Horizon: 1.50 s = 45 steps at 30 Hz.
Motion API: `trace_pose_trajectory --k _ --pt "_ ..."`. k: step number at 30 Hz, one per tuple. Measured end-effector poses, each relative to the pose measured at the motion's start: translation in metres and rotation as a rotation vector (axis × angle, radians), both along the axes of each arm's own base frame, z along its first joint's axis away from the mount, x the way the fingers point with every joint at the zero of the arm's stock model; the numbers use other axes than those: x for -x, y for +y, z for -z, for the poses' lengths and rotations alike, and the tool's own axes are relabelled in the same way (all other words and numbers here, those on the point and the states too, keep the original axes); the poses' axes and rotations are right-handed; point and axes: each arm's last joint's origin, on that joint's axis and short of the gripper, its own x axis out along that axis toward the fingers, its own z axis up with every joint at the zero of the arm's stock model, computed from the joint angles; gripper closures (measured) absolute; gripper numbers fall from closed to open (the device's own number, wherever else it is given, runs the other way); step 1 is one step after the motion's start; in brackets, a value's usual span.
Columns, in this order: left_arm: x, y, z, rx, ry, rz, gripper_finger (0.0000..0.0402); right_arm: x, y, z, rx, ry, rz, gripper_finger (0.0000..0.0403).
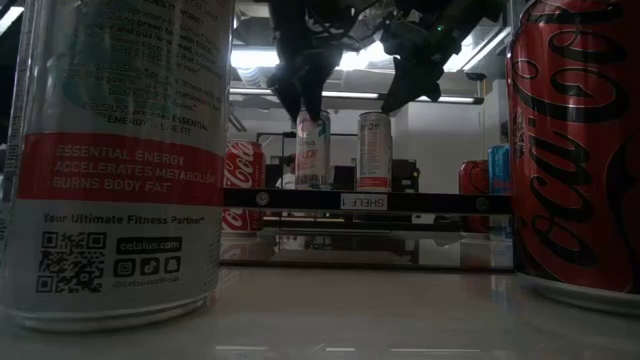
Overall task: Place canned beverage on shelf
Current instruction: Put the white pink soda can on the shelf aligned with the other white pink soda can
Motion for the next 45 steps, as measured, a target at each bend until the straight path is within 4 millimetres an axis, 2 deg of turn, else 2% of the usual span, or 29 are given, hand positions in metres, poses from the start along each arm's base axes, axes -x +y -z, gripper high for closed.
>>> trace_pose_trajectory --k 14,40,45 --pt "-0.006 0.002 -0.003 0.035 -0.145 -0.205 0.0068 0.000 0.000 0.000 0.000 0.000 0.000 0.0402" --pt "-0.010 -0.003 -0.001 0.040 -0.179 -0.321 0.0068 0.000 0.000 0.000 0.000 0.000 -0.001 0.0402" --pt "-0.011 -0.005 0.000 0.014 -0.173 -0.328 0.0085 0.000 0.000 0.000 0.000 -0.001 -0.001 0.0402"
